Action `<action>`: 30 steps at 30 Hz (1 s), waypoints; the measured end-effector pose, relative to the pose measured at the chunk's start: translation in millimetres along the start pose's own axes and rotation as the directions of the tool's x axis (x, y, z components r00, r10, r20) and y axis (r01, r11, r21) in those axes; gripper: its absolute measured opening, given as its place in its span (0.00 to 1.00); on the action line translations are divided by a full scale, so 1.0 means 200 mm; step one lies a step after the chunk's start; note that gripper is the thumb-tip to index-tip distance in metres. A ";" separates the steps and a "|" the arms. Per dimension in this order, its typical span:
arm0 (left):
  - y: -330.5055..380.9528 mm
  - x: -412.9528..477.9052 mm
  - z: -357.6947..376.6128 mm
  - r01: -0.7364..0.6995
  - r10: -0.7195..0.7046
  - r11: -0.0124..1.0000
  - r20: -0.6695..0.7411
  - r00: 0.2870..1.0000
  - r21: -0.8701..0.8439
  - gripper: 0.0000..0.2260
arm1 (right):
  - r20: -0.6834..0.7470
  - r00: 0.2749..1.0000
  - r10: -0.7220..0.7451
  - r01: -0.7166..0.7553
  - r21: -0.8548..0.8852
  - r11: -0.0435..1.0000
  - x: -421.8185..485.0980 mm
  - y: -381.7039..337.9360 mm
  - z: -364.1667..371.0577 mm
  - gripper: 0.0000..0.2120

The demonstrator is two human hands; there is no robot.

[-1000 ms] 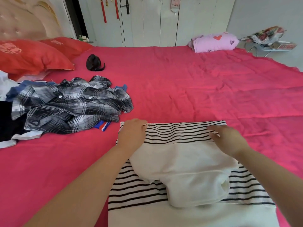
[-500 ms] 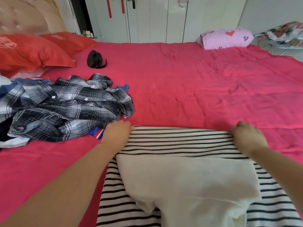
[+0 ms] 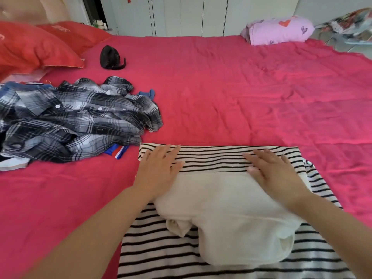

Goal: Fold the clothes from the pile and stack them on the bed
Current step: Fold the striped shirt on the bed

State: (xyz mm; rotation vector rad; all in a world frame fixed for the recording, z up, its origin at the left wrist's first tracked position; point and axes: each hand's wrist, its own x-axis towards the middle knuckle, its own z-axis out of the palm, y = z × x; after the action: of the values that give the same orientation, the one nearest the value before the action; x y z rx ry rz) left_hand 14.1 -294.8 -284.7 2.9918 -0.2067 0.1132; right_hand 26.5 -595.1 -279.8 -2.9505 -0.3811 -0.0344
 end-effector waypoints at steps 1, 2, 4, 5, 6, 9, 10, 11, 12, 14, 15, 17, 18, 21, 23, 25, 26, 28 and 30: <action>0.00 -0.04 0.04 -0.006 0.002 0.999 0.105 0.994 0.036 0.40 | 0.098 0.995 0.010 -0.004 -0.058 0.998 -0.05 0.00 0.03 0.44; -0.01 -0.05 0.07 -0.003 -0.010 0.998 0.190 0.982 0.067 0.38 | 0.170 0.985 0.028 -0.012 -0.097 0.995 -0.07 0.01 0.05 0.48; 0.01 -0.05 0.07 0.023 -0.044 0.996 0.253 0.966 0.087 0.30 | 0.221 0.973 0.060 -0.035 -0.117 0.992 -0.08 0.01 0.05 0.44; 0.03 -0.05 0.04 0.031 -0.049 0.997 0.241 0.969 0.077 0.27 | 0.220 0.973 0.074 -0.051 -0.107 0.993 -0.07 0.00 0.02 0.37; 0.06 -0.06 0.01 0.033 -0.046 0.997 0.217 0.975 0.063 0.26 | 0.205 0.975 0.084 -0.066 -0.094 0.993 -0.07 -0.01 0.00 0.31; 0.16 -0.13 -0.08 -0.038 0.033 0.999 0.124 0.992 0.037 0.30 | 0.072 0.995 0.062 -0.063 0.006 0.998 -0.15 -0.07 -0.08 0.35; 0.19 -0.18 -0.11 -0.085 0.084 0.996 0.120 0.989 0.003 0.34 | 0.044 0.999 0.032 -0.035 0.046 0.998 -0.20 -0.09 -0.10 0.40; 0.22 -0.24 -0.12 -0.145 0.149 0.989 0.140 0.979 -0.038 0.37 | 0.039 0.999 -0.009 0.006 0.078 0.997 -0.27 -0.12 -0.11 0.44; 0.26 -0.31 -0.13 -0.213 0.224 0.974 0.177 0.958 -0.080 0.38 | 0.055 0.997 -0.052 0.046 0.097 0.994 -0.34 -0.15 -0.11 0.47; 0.31 -0.44 -0.12 -0.325 0.357 0.932 0.248 0.901 -0.159 0.40 | 0.121 0.984 -0.131 0.117 0.113 0.987 -0.47 -0.19 -0.09 0.46; 0.32 -0.48 -0.11 -0.355 0.393 0.918 0.274 0.878 -0.179 0.41 | 0.156 0.974 -0.162 0.145 0.110 0.983 -0.53 -0.20 -0.08 0.45; 0.32 -0.54 -0.08 -0.386 0.419 0.908 0.299 0.857 -0.163 0.41 | 0.183 0.965 -0.189 0.173 0.096 0.980 -0.61 -0.18 -0.06 0.43; 0.32 -0.56 -0.08 -0.398 0.419 0.908 0.296 0.859 -0.130 0.39 | 0.173 0.968 -0.184 0.171 0.088 0.981 -0.63 -0.14 -0.05 0.43; 0.33 -0.56 -0.09 -0.415 0.416 0.908 0.266 0.870 -0.061 0.34 | 0.082 0.983 -0.167 0.156 0.127 0.980 -0.66 -0.01 0.00 0.32; 0.35 -0.55 -0.09 -0.425 0.423 0.904 0.258 0.869 -0.053 0.30 | 0.073 0.985 -0.156 0.143 0.158 0.977 -0.68 0.05 0.01 0.29; 0.38 -0.54 -0.08 -0.429 0.432 0.901 0.245 0.868 -0.068 0.24 | 0.078 0.987 -0.137 0.118 0.212 0.970 -0.69 0.04 0.00 0.31; 0.39 -0.54 -0.08 -0.416 0.428 0.904 0.230 0.874 -0.102 0.20 | 0.058 0.991 -0.117 0.100 0.236 0.967 -0.69 0.02 -0.01 0.30; 0.41 -0.54 -0.08 -0.379 0.414 0.905 0.190 0.890 -0.195 0.15 | -0.017 0.998 -0.065 0.067 0.245 0.967 -0.68 -0.02 0.01 0.23; 0.42 -0.55 -0.08 -0.322 0.382 0.887 0.134 0.914 -0.332 0.12 | -0.091 0.996 -0.003 0.023 0.210 0.977 -0.67 -0.06 0.02 0.14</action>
State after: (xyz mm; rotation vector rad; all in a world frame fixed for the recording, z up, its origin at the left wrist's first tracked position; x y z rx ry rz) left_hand -107.1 -361.3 -266.1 2.6221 -0.7245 -0.1648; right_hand -105.8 -616.4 -287.7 -2.7256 -0.3668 -0.1210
